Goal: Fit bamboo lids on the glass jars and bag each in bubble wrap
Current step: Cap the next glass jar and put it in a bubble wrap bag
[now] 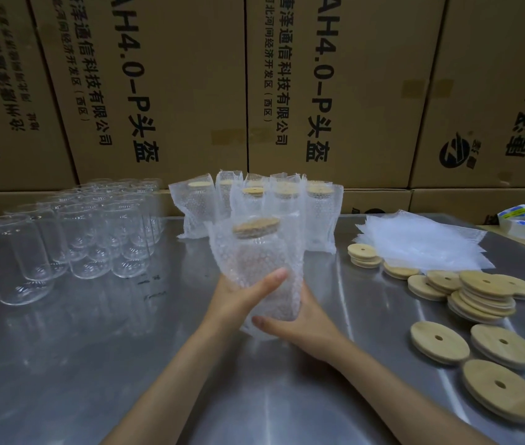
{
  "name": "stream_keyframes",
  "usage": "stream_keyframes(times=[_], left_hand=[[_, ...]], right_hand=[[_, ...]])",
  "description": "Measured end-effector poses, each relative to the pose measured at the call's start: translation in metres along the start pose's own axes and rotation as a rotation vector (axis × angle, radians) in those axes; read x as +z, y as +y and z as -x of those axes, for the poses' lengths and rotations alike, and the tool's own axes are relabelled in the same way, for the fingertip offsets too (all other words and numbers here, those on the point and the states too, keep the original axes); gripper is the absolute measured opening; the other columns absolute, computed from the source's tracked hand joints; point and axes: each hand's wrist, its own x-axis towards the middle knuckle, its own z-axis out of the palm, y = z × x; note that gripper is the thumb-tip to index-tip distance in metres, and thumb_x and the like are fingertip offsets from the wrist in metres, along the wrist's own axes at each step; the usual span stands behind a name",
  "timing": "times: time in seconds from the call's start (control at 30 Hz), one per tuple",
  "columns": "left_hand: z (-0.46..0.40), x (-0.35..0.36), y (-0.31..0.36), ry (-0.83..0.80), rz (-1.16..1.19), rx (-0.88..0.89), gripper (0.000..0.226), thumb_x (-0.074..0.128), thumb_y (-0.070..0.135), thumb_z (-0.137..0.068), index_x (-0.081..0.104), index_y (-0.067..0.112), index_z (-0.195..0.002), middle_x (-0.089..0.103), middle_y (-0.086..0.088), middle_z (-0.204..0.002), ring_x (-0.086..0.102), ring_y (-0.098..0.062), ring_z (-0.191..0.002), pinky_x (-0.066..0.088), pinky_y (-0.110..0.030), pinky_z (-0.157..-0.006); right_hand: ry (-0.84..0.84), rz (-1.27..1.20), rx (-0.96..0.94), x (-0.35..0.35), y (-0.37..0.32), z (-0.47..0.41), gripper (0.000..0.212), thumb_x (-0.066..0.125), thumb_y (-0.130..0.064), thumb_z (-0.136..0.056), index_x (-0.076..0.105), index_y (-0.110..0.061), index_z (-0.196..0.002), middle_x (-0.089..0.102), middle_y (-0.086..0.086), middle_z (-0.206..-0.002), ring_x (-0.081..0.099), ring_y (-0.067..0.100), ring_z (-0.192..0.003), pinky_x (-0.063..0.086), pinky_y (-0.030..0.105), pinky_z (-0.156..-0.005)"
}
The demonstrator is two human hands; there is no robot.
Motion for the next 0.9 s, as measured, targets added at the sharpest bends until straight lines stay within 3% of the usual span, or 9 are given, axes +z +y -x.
stream_keyframes(times=[0.1,0.13,0.33,0.43,0.47,0.53,0.63,0.77,0.9], left_hand=[[0.0,-0.002,-0.011,0.004,-0.067,-0.088,0.092,0.093,0.025,-0.054,0.044,0.016,-0.131,0.065,0.0,-0.119,0.065,-0.012,-0.108,0.054,-0.026,-0.089],[0.001,-0.004,-0.016,0.003,-0.072,-0.109,0.095,0.089,0.025,-0.053,0.039,0.017,-0.133,0.061,0.001,-0.122,0.064,-0.008,-0.108,0.053,-0.023,-0.088],[-0.006,-0.007,-0.032,0.014,-0.062,-0.168,0.051,0.083,0.005,-0.07,0.062,0.004,-0.116,0.072,-0.016,-0.107,0.071,-0.021,-0.095,0.057,-0.029,-0.077],[-0.019,-0.01,-0.041,0.091,-0.093,-0.132,0.041,0.079,0.004,-0.075,0.063,0.002,-0.113,0.073,-0.014,-0.101,0.072,-0.02,-0.088,0.055,-0.023,-0.059],[-0.026,-0.014,-0.045,0.133,-0.105,-0.107,0.044,0.079,0.005,-0.074,0.062,0.003,-0.115,0.073,-0.012,-0.103,0.071,-0.018,-0.09,0.055,-0.022,-0.061],[-0.045,-0.026,-0.054,0.251,-0.137,-0.056,0.054,0.081,0.009,-0.072,0.058,0.005,-0.122,0.069,-0.009,-0.113,0.068,-0.015,-0.101,0.056,-0.025,-0.082],[-0.078,-0.048,-0.074,0.474,-0.179,-0.053,0.078,0.086,0.022,-0.069,0.045,0.01,-0.136,0.056,-0.007,-0.133,0.054,-0.021,-0.122,0.042,-0.039,-0.107],[-0.121,-0.073,-0.098,0.714,-0.272,-0.035,0.104,0.087,0.033,-0.067,0.026,0.014,-0.148,0.037,-0.007,-0.15,0.037,-0.02,-0.138,0.028,-0.029,-0.112],[-0.159,-0.082,-0.117,0.797,-0.304,-0.035,0.11,0.086,0.036,-0.068,0.017,0.013,-0.151,0.027,-0.005,-0.155,0.027,-0.019,-0.142,0.017,-0.02,-0.103]], right_hand=[[0.101,-0.061,0.002,0.0,0.003,-0.005,0.084,0.086,-0.019,-0.066,0.04,-0.018,-0.136,0.059,0.0,-0.128,0.059,0.003,-0.116,0.048,0.016,-0.088],[0.129,-0.075,-0.003,0.0,0.003,-0.007,0.082,0.085,-0.023,-0.063,0.042,-0.017,-0.134,0.06,0.001,-0.126,0.061,0.005,-0.114,0.049,0.018,-0.088],[0.098,-0.071,0.002,0.01,0.014,-0.02,0.077,0.082,-0.016,-0.064,0.042,-0.019,-0.129,0.065,0.001,-0.119,0.064,0.008,-0.109,0.053,0.029,-0.092],[0.065,-0.064,0.016,0.007,0.017,-0.029,0.071,0.077,-0.02,-0.066,0.041,-0.031,-0.126,0.061,-0.008,-0.12,0.06,-0.003,-0.109,0.049,0.017,-0.088],[0.061,-0.077,0.029,0.004,0.018,-0.034,0.067,0.074,-0.023,-0.067,0.041,-0.032,-0.125,0.058,-0.01,-0.122,0.057,-0.007,-0.11,0.046,0.013,-0.086],[0.115,-0.107,0.076,-0.004,0.023,-0.047,0.061,0.067,-0.025,-0.072,0.04,-0.032,-0.126,0.052,-0.006,-0.124,0.051,0.002,-0.117,0.04,0.016,-0.092],[0.353,-0.147,0.155,-0.024,0.037,-0.07,0.045,0.059,-0.009,-0.091,0.042,-0.024,-0.13,0.053,0.004,-0.128,0.05,0.016,-0.116,0.034,0.024,-0.091],[0.57,-0.13,0.193,-0.054,0.056,-0.099,0.047,0.056,-0.01,-0.094,0.039,-0.013,-0.138,0.051,0.006,-0.131,0.049,0.013,-0.107,0.033,0.025,-0.087],[0.712,-0.094,0.2,-0.081,0.074,-0.125,0.056,0.061,-0.014,-0.092,0.035,-0.012,-0.14,0.045,0.007,-0.139,0.047,0.016,-0.11,0.033,0.028,-0.087]])
